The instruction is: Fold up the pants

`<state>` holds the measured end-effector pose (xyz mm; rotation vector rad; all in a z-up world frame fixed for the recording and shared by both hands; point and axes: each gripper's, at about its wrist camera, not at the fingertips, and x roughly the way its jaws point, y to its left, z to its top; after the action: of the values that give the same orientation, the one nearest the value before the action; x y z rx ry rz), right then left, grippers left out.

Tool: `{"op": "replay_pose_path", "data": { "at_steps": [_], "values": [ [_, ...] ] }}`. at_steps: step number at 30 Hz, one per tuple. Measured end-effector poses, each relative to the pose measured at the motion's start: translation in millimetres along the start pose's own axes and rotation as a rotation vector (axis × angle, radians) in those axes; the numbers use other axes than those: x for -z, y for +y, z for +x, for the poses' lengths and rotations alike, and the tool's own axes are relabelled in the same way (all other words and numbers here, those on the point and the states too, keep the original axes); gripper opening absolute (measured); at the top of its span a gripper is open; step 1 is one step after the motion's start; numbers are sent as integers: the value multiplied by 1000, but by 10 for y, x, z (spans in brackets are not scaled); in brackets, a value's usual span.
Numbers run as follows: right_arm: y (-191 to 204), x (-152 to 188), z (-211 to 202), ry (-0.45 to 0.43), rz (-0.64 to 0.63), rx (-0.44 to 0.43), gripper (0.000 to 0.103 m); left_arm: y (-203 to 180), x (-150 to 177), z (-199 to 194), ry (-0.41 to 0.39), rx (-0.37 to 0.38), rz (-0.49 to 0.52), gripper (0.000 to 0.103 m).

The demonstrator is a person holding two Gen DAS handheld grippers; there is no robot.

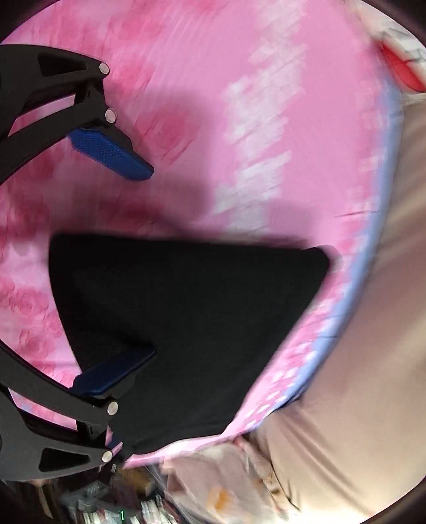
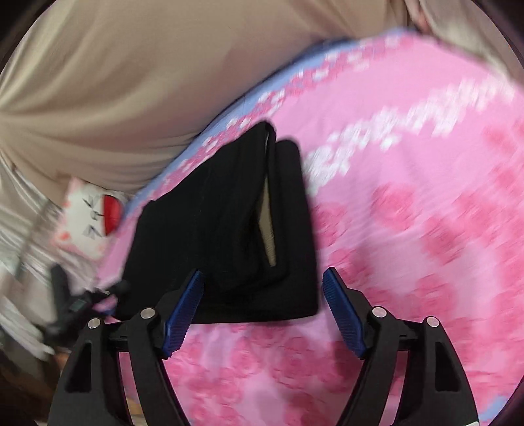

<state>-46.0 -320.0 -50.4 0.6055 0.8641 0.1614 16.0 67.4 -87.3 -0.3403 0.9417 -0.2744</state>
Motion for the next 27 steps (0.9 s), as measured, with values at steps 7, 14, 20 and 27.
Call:
{"op": "replay_pose_path", "data": {
  "at_steps": [7, 14, 20, 27],
  "values": [
    [124, -118, 92, -28, 21, -72, 37, -394, -31, 135, 49, 66, 145, 49],
    [510, 228, -228, 29, -72, -122, 36, -204, -1, -526, 91, 155, 154, 31],
    [223, 412, -124, 54, -11, -7, 62, -17, 408, -333, 105, -42, 128, 89],
    [238, 222, 162, 81, 14, -46, 74, -307, 196, -357, 12, -183, 240, 98]
  ]
}}
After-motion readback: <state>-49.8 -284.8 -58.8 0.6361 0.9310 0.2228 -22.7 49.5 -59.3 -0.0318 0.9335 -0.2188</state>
